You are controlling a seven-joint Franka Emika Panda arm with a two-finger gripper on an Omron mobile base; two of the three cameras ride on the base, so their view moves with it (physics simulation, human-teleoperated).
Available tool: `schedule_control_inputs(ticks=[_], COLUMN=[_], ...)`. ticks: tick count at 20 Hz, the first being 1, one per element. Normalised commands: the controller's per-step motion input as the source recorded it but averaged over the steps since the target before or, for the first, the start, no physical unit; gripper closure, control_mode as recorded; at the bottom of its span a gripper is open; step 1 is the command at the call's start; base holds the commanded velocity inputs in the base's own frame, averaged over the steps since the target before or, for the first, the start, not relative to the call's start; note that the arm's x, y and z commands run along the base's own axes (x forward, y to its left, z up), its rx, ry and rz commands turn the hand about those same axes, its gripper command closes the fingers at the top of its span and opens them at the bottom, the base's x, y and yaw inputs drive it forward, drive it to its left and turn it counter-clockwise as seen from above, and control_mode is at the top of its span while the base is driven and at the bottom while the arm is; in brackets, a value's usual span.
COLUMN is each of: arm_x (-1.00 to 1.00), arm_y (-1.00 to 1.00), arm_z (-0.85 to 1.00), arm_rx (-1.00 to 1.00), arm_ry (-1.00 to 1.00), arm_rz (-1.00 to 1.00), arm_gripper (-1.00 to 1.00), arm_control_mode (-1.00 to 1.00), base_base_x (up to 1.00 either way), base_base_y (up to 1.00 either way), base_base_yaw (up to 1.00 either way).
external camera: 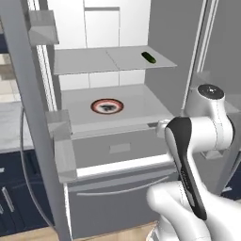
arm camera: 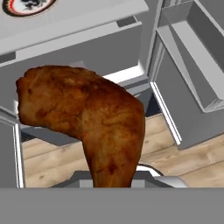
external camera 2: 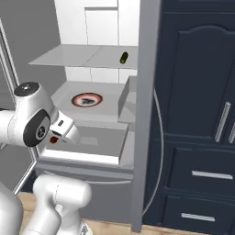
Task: Retrieve the chicken drumstick from the fridge and place it on the cutting board.
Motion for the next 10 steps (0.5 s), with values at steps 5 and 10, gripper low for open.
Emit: schedule_control_inputs(ticks=[5, 10], arm_x=[0.0, 0.0], arm_y=[0.0, 0.0], arm_z=[0.0, 0.0], arm_rx=[0.0, 0.0], arm_ry=[0.0, 0.0], arm_rz=[0.0, 0.0], arm_gripper=[1.0, 1.0], arm_control_mode=[1.0, 1.0], base_base_x=[-0.62, -0.61], base_base_y=[0.19, 0.26], base_base_yaw=[-0.05, -0.05])
